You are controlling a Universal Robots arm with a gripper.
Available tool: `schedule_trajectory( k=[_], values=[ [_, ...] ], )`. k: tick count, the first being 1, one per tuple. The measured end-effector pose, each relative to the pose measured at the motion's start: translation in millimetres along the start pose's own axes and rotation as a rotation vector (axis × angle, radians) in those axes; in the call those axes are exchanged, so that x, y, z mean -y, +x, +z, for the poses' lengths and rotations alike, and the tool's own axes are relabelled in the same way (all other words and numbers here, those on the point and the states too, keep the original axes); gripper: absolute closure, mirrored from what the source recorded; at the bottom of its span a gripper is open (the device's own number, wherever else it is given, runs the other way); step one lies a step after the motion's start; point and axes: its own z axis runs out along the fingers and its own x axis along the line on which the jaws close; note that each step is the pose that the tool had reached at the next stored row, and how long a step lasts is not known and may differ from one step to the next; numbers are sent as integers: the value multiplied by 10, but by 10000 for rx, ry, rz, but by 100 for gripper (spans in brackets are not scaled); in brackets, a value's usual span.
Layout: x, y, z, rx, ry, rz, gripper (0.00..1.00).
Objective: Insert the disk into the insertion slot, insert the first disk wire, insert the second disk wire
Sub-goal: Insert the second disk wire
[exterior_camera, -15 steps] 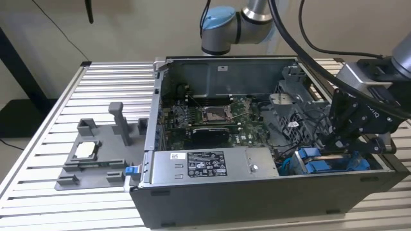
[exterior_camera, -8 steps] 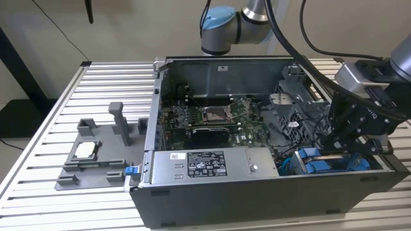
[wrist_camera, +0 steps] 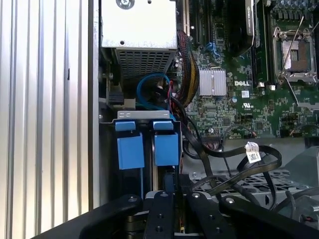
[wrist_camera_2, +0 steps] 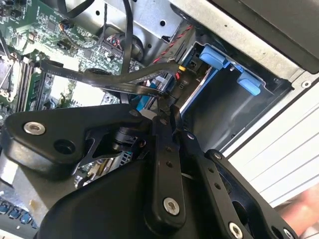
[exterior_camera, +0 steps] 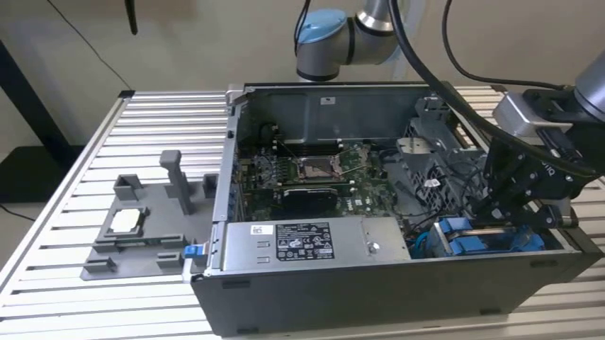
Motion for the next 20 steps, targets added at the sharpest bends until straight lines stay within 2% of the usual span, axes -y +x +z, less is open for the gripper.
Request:
schedule_trajectory(
  k=[7,8,10,20],
  values=[
    [1,1,7,9,-1,-1,83],
    [1,0,5,6,0,-1,76],
    [-2,-2,-14,2,0,0,76],
    [-38,-38,-276,4,0,0,76]
  ],
)
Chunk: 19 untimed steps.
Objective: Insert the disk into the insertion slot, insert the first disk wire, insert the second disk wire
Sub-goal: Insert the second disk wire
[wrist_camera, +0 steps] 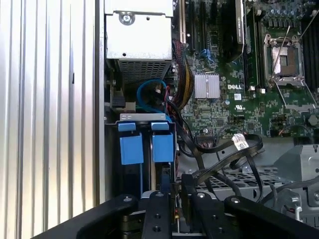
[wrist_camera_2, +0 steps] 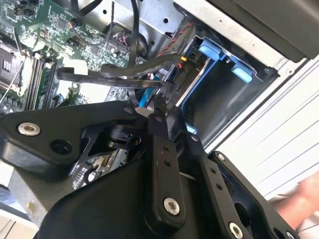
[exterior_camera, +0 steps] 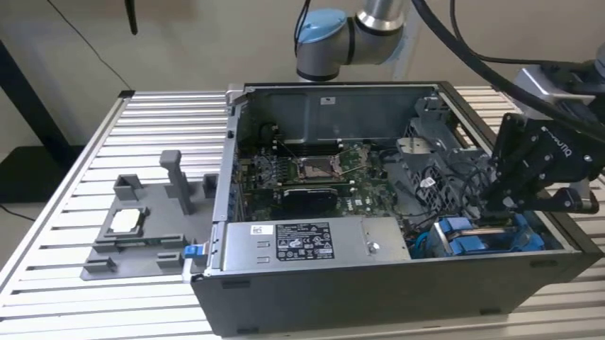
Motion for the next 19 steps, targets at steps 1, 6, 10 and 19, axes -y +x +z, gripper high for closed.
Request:
schedule_trajectory(
  k=[1,6,10,19],
  values=[
    [-3,-3,-22,0,0,0,76],
    [-21,-20,-149,0,0,0,76],
    [-30,-29,-213,1,0,0,76],
    [-33,-32,-235,0,0,0,76]
  ],
)
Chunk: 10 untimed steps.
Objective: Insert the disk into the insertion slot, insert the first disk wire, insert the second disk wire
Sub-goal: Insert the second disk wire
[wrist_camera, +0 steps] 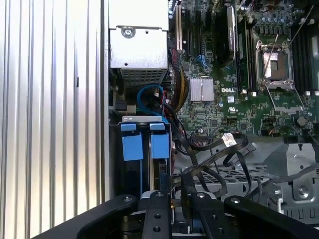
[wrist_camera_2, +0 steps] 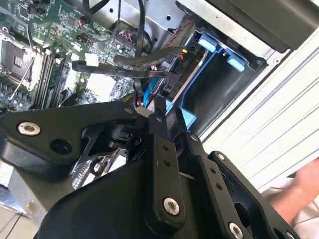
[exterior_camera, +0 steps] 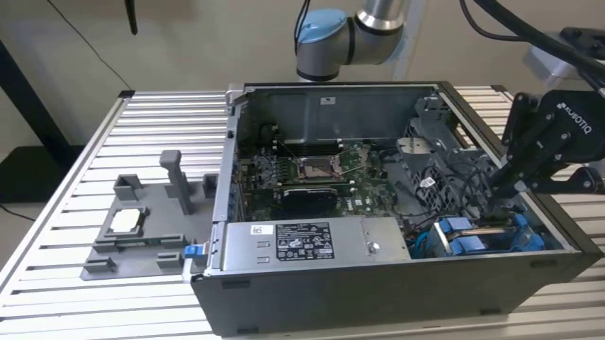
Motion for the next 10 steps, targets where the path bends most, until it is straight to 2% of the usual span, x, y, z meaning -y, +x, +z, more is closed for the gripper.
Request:
schedule_trajectory(
  k=[10],
  values=[
    [-3,-3,-24,0,0,0,76]
  ],
)
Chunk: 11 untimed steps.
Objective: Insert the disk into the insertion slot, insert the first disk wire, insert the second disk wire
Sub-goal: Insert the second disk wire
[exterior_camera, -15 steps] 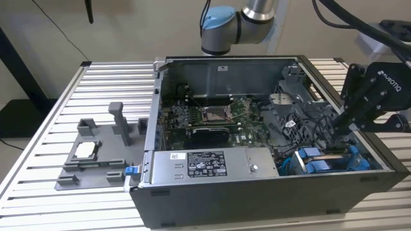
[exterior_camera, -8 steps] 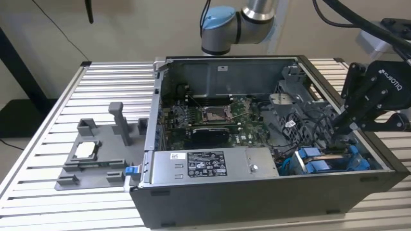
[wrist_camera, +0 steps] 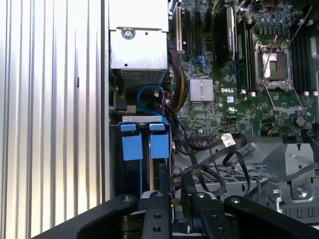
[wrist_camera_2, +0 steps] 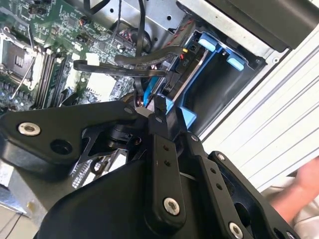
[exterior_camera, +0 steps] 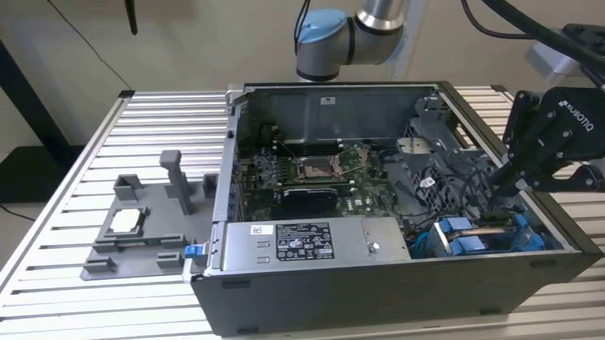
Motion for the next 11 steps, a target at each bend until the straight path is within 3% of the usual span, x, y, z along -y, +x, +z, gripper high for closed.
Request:
schedule_trajectory(
  k=[11],
  values=[
    [-3,-4,-26,1,0,0,76]
  ],
)
